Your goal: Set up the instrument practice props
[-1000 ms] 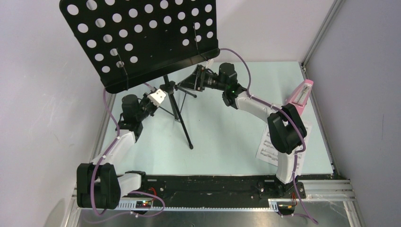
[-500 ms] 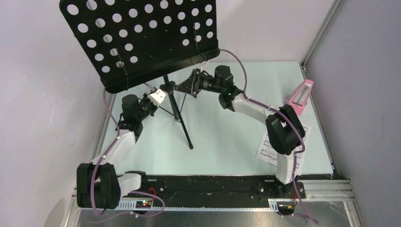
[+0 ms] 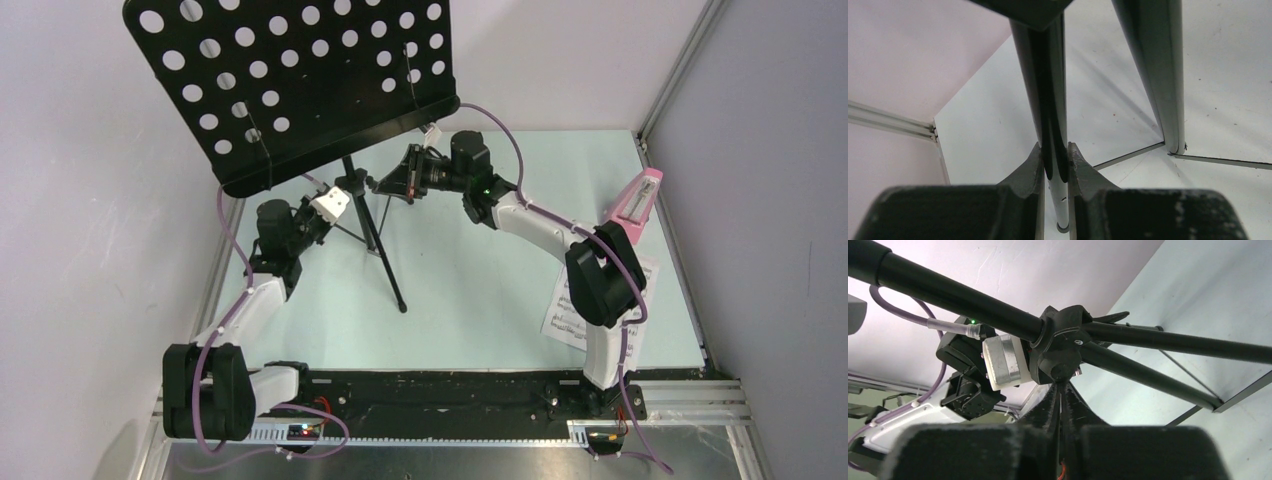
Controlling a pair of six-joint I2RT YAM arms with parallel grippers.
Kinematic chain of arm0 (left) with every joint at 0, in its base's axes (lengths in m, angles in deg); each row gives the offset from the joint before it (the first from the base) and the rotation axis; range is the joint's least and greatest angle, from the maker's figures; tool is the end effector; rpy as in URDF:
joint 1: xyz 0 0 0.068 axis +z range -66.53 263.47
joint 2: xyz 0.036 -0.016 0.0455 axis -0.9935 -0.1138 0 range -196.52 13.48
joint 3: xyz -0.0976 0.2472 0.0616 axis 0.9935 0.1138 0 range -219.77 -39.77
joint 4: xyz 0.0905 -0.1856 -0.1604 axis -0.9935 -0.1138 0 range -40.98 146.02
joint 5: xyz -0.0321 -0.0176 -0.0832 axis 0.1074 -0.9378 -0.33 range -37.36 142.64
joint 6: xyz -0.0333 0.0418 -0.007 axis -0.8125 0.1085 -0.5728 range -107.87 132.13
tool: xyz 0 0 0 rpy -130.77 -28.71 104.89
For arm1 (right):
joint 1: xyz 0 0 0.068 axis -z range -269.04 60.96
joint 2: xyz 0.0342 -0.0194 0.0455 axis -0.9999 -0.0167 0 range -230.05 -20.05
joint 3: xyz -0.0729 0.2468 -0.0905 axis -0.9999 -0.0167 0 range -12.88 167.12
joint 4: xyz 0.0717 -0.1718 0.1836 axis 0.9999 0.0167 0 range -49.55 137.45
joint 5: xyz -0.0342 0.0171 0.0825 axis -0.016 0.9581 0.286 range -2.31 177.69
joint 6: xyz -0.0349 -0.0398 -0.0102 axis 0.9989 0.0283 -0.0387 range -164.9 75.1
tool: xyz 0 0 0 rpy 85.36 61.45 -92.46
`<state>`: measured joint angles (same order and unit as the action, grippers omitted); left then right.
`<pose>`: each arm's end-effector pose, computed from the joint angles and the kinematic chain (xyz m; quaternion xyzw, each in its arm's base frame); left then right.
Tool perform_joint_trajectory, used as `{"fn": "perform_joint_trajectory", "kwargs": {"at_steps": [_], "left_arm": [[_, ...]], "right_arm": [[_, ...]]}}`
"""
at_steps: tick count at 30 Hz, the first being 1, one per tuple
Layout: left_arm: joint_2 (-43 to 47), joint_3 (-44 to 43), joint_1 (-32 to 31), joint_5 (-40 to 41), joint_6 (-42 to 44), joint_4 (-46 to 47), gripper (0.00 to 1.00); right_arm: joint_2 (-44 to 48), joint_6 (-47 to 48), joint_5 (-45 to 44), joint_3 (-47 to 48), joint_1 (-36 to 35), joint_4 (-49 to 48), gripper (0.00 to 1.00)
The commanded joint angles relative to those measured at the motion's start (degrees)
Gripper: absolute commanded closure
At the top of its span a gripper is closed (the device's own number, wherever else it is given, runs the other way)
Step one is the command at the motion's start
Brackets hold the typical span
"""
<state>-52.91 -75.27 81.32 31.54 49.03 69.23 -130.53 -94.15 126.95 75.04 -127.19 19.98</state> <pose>0.2569 -0.0225 0.2486 0.3671 0.7120 0.0322 0.5977 0.3503 0.3038 0.3186 -0.1665 0.6975 0.6265 0.3055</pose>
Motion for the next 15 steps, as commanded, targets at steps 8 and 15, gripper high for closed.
{"fn": "perform_joint_trajectory", "kwargs": {"at_steps": [8,15], "left_arm": [[-1.8,1.8,-0.7,-2.1,4.5,-4.4,1.00],[-2.0,1.8,-0.7,-2.3,4.3,-4.4,1.00]], "right_arm": [[0.7,0.0,-4.9,4.6,-0.6,0.9,0.41],[-1.5,2.0,-5.4,8.6,-0.8,3.8,0.43]]}}
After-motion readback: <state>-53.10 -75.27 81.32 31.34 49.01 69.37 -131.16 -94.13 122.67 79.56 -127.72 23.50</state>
